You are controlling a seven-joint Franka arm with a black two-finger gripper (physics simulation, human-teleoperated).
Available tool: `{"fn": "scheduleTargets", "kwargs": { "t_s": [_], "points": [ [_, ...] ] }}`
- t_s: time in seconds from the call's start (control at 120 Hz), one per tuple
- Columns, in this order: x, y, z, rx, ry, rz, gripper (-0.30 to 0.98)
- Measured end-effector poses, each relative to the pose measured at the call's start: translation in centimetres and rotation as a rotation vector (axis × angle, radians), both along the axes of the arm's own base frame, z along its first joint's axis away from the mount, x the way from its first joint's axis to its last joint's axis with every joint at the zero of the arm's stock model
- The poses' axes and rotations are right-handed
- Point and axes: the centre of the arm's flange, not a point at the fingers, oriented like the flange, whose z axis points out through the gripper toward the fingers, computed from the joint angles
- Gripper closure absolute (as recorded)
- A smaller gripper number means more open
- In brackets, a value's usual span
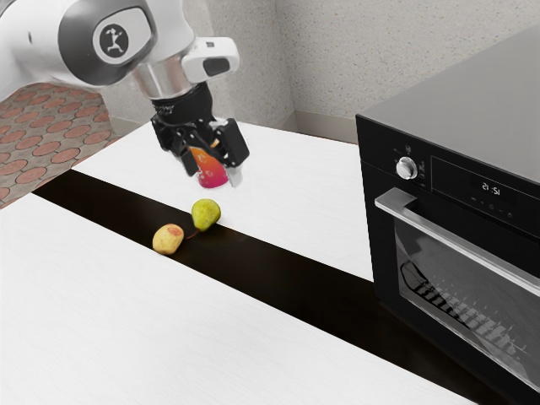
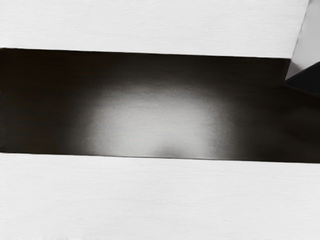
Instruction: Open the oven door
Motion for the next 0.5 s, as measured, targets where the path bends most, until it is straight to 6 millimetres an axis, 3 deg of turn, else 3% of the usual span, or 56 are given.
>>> {"fn": "scheduleTargets", "kwargs": {
  "t_s": [0.083,0.158,0.175,0.2,0.233,0.267,0.292,0.358,0.392,0.433,0.5],
  "points": [
    [-0.3,2.9,0.1,-0.003,0.007,0.054,0.0],
    [-0.6,3.7,0.6,-0.006,0.005,0.071,0.0],
    [-1.2,3.6,2.5,-0.002,-0.028,0.069,0.0],
    [-3.3,3.3,7.9,0.011,-0.135,0.047,0.0],
    [-7.5,2.5,15.3,0.046,-0.294,-0.03,0.0],
    [-10.2,1.4,18.3,0.092,-0.351,-0.124,0.0],
    [-10.9,-1.2,18.9,0.143,-0.351,-0.227,0.0],
    [-11.6,-14.8,18.2,0.126,-0.347,-0.686,0.0],
    [-12.7,-19.9,17.8,0.069,-0.355,-0.893,0.0],
    [-13.5,-24.1,17.0,0.01,-0.36,-1.099,0.0],
    [-13.8,-28.6,15.1,-0.056,-0.358,-1.35,0.0]
  ]
}}
